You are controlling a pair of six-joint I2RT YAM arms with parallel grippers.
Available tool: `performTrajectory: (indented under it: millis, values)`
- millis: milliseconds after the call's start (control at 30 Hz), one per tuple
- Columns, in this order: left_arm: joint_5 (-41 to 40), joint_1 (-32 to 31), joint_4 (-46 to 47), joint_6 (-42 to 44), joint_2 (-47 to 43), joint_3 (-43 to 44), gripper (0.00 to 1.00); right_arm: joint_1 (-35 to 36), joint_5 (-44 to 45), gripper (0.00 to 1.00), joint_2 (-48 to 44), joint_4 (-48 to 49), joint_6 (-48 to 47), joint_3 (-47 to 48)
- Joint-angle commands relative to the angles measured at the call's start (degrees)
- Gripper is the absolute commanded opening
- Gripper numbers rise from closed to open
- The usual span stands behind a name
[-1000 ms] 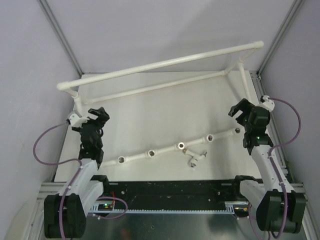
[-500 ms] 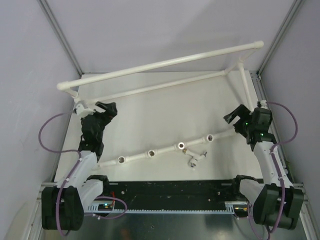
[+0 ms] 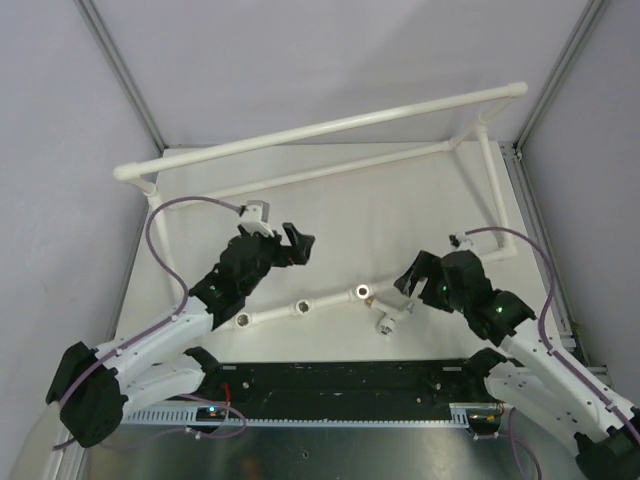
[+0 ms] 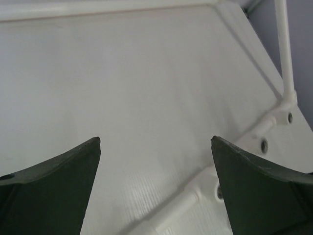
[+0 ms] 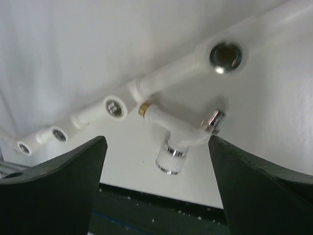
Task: Install the water faucets
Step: Pick up the water faucet from the center of the board.
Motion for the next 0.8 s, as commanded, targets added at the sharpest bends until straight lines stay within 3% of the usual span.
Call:
performTrajectory:
  millis: [0,267,533,767]
  values:
    - [-3.7,-6.9,-2.1,3.9,-0.3,1.1,0.99,12.3,9.4,0.91,-2.0,-4.4,14.0,-3.6]
    - [-4.2,-13.6,-6.2,0.7,-3.5,-0.2,0.97,29.1,19.1,0.87,3.2,-7.2,28.7,-5.3]
    - [-4.8,-14.6,-9.1,-0.7,-8.1,-2.6,0.97,31.6,21.2,0.81,9.8,-5.4,33.2,-6.3]
    - [-4.2,-14.7,-9.9,-1.2,-9.6,-3.8,0.97,31.8,21.0,0.72,13.4,1.8,35.3,-9.6]
